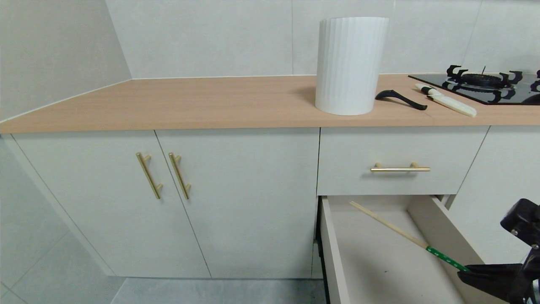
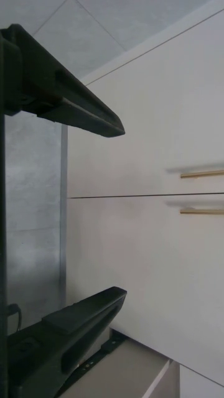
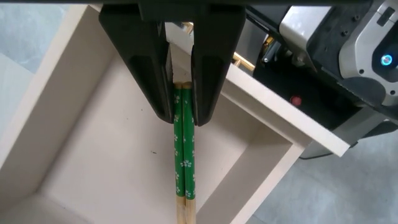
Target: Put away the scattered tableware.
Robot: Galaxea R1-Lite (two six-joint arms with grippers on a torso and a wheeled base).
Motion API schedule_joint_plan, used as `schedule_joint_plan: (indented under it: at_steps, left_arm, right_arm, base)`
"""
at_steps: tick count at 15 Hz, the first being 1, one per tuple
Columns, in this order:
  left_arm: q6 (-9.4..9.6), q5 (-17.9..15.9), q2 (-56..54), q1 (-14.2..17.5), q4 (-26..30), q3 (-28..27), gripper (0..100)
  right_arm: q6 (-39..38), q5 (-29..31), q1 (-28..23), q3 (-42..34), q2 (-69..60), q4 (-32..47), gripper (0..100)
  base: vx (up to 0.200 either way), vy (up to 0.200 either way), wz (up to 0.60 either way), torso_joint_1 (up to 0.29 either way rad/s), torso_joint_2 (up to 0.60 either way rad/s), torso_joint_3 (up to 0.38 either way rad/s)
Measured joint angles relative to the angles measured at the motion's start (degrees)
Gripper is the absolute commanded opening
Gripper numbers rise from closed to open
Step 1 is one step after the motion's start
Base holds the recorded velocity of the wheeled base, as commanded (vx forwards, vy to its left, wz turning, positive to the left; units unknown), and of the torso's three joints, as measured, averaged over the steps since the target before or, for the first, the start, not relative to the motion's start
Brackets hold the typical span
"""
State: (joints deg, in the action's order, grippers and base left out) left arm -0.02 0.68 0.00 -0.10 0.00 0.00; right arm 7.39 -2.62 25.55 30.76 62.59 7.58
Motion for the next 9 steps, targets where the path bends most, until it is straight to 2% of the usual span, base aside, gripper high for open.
schedule_joint_plan:
  at_steps: [3, 7, 9]
  left_arm:
    - [0.02, -0.02, 0.0, 0.0, 0.0, 0.0, 100]
    - [0.02, 0.0, 0.0, 0.0, 0.0, 0.0, 100]
    - [0.0, -0.02, 0.0, 0.0, 0.0, 0.0, 100]
  right_arm:
    - [-3.51, 0.11, -0.33, 0.68, 6.18, -0.52, 0]
    - [-17.7, 0.02, -0.26, 5.75, 20.15, -2.08, 0]
    - [-24.22, 0.06, -0.01, 7.28, 27.34, -8.48, 0]
  base:
    - [0.0, 0.0, 0.0, 0.0, 0.0, 0.0]
    - [0.0, 0.0, 0.0, 0.0, 0.0, 0.0]
    - [0.0, 0.0, 0.0, 0.0, 0.0, 0.0]
